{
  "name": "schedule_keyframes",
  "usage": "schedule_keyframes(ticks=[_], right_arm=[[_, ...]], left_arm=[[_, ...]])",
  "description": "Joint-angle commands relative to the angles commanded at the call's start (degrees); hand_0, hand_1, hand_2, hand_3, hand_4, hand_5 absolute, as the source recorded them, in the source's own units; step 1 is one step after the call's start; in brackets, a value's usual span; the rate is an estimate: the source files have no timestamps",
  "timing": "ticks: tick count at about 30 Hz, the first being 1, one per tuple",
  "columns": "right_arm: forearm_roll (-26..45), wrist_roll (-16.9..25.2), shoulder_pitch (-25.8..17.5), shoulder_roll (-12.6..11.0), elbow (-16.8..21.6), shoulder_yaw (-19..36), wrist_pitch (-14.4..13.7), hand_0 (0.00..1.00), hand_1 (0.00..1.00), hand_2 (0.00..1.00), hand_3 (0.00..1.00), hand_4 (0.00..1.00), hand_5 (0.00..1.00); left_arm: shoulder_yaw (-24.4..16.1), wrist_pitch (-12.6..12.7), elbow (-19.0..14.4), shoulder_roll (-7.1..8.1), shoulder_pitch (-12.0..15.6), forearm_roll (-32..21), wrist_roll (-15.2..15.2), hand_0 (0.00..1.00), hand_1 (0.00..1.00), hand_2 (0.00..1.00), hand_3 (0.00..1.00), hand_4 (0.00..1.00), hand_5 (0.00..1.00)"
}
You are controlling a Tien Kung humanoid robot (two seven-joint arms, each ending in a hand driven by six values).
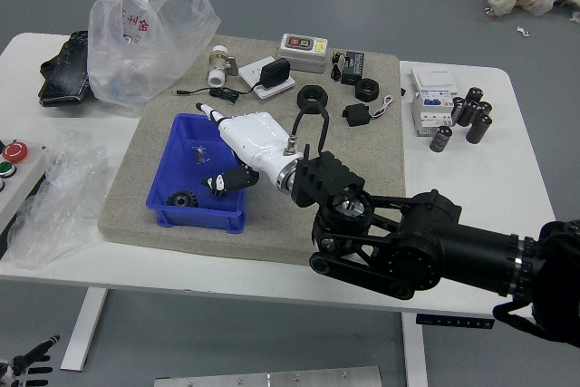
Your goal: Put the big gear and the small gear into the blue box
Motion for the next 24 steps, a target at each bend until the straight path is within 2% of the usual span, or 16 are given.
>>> schedule_keyframes(ticks=[2,6,7,12,13,15,18,19,24], right_arm=[[1.0,0.6,-0.9,-1.0,1.2,2.4,-0.9,0.162,0.102,0.177,0.998,0.998,0.535],[5.7,3.5,-3.9,-4.5,4.7,8.3,-3.2,0.162,0.102,0.177,0.998,0.998,0.535],[7.2,4.6,-4.9,-5.5,5.6,10.0,-3.8,0.174,0.118,0.190,0.974,0.998,0.573],[16.2,11.7,-10.6,-10.6,9.9,18.2,-5.3,0.174,0.118,0.190,0.974,0.998,0.573],[18.5,13.5,-12.0,-11.6,10.6,20.2,-5.0,0.360,0.488,0.545,0.841,0.991,0.643],[22.5,17.0,-15.0,-13.7,12.4,23.8,-4.0,0.360,0.488,0.545,0.841,0.991,0.643],[27.5,21.4,-19.1,-16.1,15.0,28.6,-2.8,0.360,0.488,0.545,0.841,0.991,0.643],[29.4,23.2,-20.9,-17.0,16.0,30.5,-2.3,0.482,0.660,0.692,0.828,0.990,0.675],[38.4,31.0,-29.2,-19.0,17.0,38.7,1.3,0.482,0.660,0.692,0.828,0.990,0.675]], left_arm=[[0.2,0.1,0.1,-0.03,0.0,-0.3,-0.1,0.681,0.667,0.669,0.750,0.777,0.711],[2.0,0.3,0.6,-0.01,0.0,-2.0,-0.8,0.681,0.667,0.669,0.750,0.777,0.711],[3.1,0.4,1.0,0.02,0.1,-3.0,-1.3,0.679,0.666,0.669,0.750,0.775,0.709],[11.2,-0.7,3.9,0.17,-0.2,-10.6,-6.3,0.679,0.666,0.669,0.750,0.775,0.709],[13.1,-1.0,4.3,0.03,-0.6,-12.4,-7.3,0.669,0.659,0.660,0.741,0.772,0.684],[16.6,-1.1,5.0,-0.30,-1.5,-15.6,-8.3,0.669,0.659,0.660,0.741,0.772,0.684],[21.0,-1.2,5.6,-0.51,-2.3,-19.1,-7.7,0.669,0.659,0.660,0.741,0.772,0.684],[22.6,-1.2,5.8,-0.51,-2.5,-20.3,-7.0,0.667,0.658,0.659,0.730,0.743,0.500],[27.4,-2.1,6.1,-0.13,-2.6,-20.9,-2.6,0.667,0.658,0.659,0.730,0.743,0.500]])
